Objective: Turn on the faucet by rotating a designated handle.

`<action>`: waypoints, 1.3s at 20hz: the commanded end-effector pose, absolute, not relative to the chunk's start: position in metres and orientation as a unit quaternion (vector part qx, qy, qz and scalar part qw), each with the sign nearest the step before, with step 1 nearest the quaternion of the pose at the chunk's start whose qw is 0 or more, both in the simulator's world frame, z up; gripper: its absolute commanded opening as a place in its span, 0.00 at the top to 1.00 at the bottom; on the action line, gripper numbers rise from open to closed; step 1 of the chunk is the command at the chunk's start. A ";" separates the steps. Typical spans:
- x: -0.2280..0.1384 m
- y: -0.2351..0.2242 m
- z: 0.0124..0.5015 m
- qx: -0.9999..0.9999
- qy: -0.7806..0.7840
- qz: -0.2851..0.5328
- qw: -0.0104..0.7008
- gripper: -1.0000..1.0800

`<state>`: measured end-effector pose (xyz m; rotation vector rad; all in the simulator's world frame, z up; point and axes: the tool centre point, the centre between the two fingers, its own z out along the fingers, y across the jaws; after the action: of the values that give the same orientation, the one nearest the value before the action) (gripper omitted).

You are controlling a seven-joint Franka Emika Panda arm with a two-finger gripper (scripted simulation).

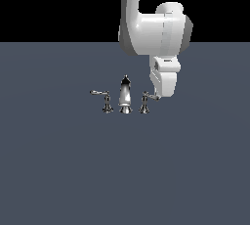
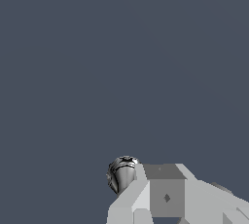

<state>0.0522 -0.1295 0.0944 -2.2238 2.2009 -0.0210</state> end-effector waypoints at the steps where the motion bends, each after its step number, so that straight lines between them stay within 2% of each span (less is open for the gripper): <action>1: 0.038 -0.131 0.094 -0.708 0.706 -0.001 0.001 1.00; 7: 0.029 -0.132 0.094 -0.707 0.708 -0.002 0.001 1.00; 18: 0.008 -0.086 0.094 -0.708 0.707 0.000 0.000 1.00; 19: 0.008 -0.086 0.094 -0.708 0.707 0.000 0.000 1.00; 20: 0.007 -0.110 0.094 -0.697 0.718 -0.004 -0.002 1.00; 26: 0.019 -0.067 0.094 -0.703 0.711 -0.001 -0.001 1.00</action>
<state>0.0108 -0.1024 0.0941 -2.1684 2.2907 -0.0121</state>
